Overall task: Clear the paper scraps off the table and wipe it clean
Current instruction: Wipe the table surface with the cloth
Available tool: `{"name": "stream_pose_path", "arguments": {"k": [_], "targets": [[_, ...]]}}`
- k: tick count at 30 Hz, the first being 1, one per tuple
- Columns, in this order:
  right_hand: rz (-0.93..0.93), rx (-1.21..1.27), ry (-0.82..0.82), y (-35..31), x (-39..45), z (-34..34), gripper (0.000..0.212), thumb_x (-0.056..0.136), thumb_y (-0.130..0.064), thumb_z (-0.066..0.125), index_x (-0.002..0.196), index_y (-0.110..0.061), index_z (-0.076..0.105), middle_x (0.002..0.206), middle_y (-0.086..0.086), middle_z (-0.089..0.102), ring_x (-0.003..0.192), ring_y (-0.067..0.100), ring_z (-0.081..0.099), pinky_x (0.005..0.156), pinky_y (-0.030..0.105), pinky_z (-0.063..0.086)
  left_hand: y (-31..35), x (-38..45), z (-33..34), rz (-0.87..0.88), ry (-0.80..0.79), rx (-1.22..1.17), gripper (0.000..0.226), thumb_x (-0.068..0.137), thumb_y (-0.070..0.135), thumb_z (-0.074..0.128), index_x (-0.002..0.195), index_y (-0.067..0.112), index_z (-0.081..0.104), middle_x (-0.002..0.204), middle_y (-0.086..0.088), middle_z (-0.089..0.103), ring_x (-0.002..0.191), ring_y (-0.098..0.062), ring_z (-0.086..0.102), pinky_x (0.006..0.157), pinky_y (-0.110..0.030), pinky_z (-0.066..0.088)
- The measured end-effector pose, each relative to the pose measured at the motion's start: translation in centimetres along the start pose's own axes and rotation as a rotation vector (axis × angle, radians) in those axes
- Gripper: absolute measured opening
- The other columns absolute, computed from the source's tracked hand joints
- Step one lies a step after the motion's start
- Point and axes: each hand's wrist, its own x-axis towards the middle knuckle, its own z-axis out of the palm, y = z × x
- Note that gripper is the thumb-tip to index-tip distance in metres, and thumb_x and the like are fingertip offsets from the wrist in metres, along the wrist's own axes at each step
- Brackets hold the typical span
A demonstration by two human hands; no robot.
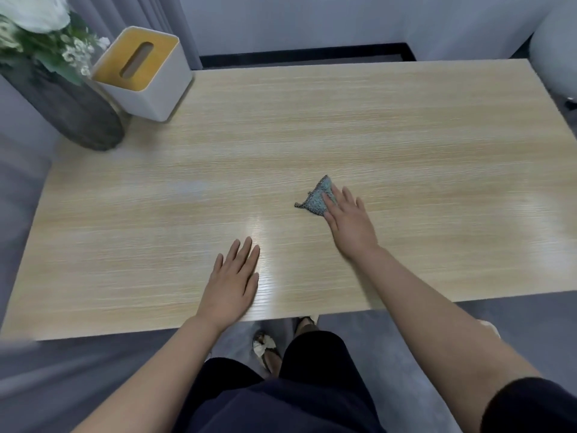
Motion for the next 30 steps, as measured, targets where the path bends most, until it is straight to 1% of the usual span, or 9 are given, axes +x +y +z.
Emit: {"name": "stream_pose_path", "arguments": {"k": [3, 6, 12, 14, 17, 22, 26, 28, 30], "targets": [[-0.081, 0.023, 0.013, -2.5, -3.8, 1.5, 0.046, 0.104, -0.026, 0.028, 0.149, -0.02, 0.022, 0.158, 0.0, 0.011, 0.146, 0.022, 0.007, 0.118, 0.04, 0.004, -0.2, -0.9, 0.3, 0.018, 0.009, 0.01, 0.072, 0.084, 0.05, -0.004, 0.149, 0.022, 0.005, 0.153, 0.011, -0.011, 0.14, -0.008, -0.016, 0.113, -0.032, -0.008], [-0.292, -0.017, 0.054, -4.9, -9.0, 3.6, 0.042, 0.097, -0.027, 0.039, 0.138, -0.02, 0.045, 0.148, 0.002, 0.038, 0.136, 0.027, 0.036, 0.11, 0.049, 0.03, -0.5, -1.4, 0.5, 0.031, 0.01, 0.013, 0.071, 0.084, 0.051, -0.003, 0.149, 0.023, 0.004, 0.153, 0.011, -0.012, 0.142, -0.01, -0.015, 0.112, -0.032, -0.008], [-0.502, -0.078, -0.058, -5.0, -10.8, 5.1, 0.043, 0.096, -0.033, 0.037, 0.138, -0.024, 0.042, 0.147, -0.001, 0.041, 0.135, 0.024, 0.038, 0.108, 0.048, 0.026, -0.4, -1.4, 0.7, 0.025, 0.02, -0.006, 0.073, 0.083, 0.051, -0.004, 0.149, 0.023, 0.005, 0.152, 0.012, -0.012, 0.141, -0.008, -0.015, 0.112, -0.032, -0.008], [-0.386, -0.035, 0.001, -3.1, -9.4, 3.9, 0.045, 0.099, -0.026, 0.038, 0.144, -0.021, 0.034, 0.152, 0.0, 0.031, 0.14, 0.027, 0.027, 0.113, 0.048, 0.021, -0.4, -1.3, 0.5, 0.026, 0.008, 0.003, 0.075, 0.081, 0.051, -0.006, 0.149, 0.023, 0.003, 0.151, 0.012, -0.014, 0.139, -0.007, -0.017, 0.113, -0.032, -0.008], [-0.03, 0.038, 0.078, 0.1, -8.1, 2.6, 0.046, 0.103, -0.028, 0.026, 0.148, -0.02, 0.021, 0.157, -0.002, 0.01, 0.146, 0.022, 0.004, 0.117, 0.038, 0.001, -0.4, -1.7, 0.5, 0.028, 0.013, -0.022, 0.075, 0.081, 0.051, -0.006, 0.149, 0.024, 0.004, 0.151, 0.013, -0.012, 0.139, -0.006, -0.016, 0.114, -0.033, -0.007], [0.245, 0.077, 0.175, -1.4, -8.4, 3.7, 0.046, 0.102, -0.019, 0.031, 0.148, -0.015, 0.025, 0.157, 0.008, 0.014, 0.145, 0.027, 0.009, 0.116, 0.04, 0.002, -0.4, -2.9, 1.2, 0.021, 0.012, -0.002, 0.074, 0.081, 0.05, -0.008, 0.149, 0.023, 0.004, 0.151, 0.011, -0.014, 0.139, -0.008, -0.017, 0.114, -0.035, -0.005], [-0.001, -0.025, 0.118, -7.8, -10.9, 5.3, 0.056, 0.086, -0.013, 0.062, 0.139, -0.012, 0.042, 0.147, 0.012, 0.038, 0.134, 0.032, 0.038, 0.107, 0.048, 0.031, -0.6, -2.8, 1.2, 0.025, 0.018, -0.012, 0.074, 0.082, 0.049, -0.006, 0.15, 0.022, 0.007, 0.151, 0.011, -0.013, 0.139, -0.008, -0.016, 0.114, -0.035, -0.004], [-0.161, -0.002, 0.027, -10.1, -11.6, 6.1, 0.044, 0.094, -0.027, 0.046, 0.136, -0.017, 0.047, 0.146, 0.009, 0.041, 0.134, 0.028, 0.04, 0.107, 0.049, 0.032, -0.5, -2.8, 1.2, 0.027, 0.022, -0.022, 0.075, 0.082, 0.05, -0.005, 0.15, 0.022, 0.008, 0.151, 0.011, -0.013, 0.139, -0.007, -0.015, 0.115, -0.036, -0.003], [-0.255, 0.055, -0.087, -11.0, -11.9, 5.8, 0.051, 0.099, -0.044, 0.019, 0.141, -0.022, 0.04, 0.152, 0.007, 0.029, 0.141, 0.023, 0.023, 0.114, 0.047, 0.013, -0.5, -2.9, 1.1, 0.028, 0.016, -0.025, 0.076, 0.08, 0.051, -0.006, 0.149, 0.022, 0.005, 0.15, 0.012, -0.014, 0.138, -0.006, -0.016, 0.114, -0.034, -0.004]]}}
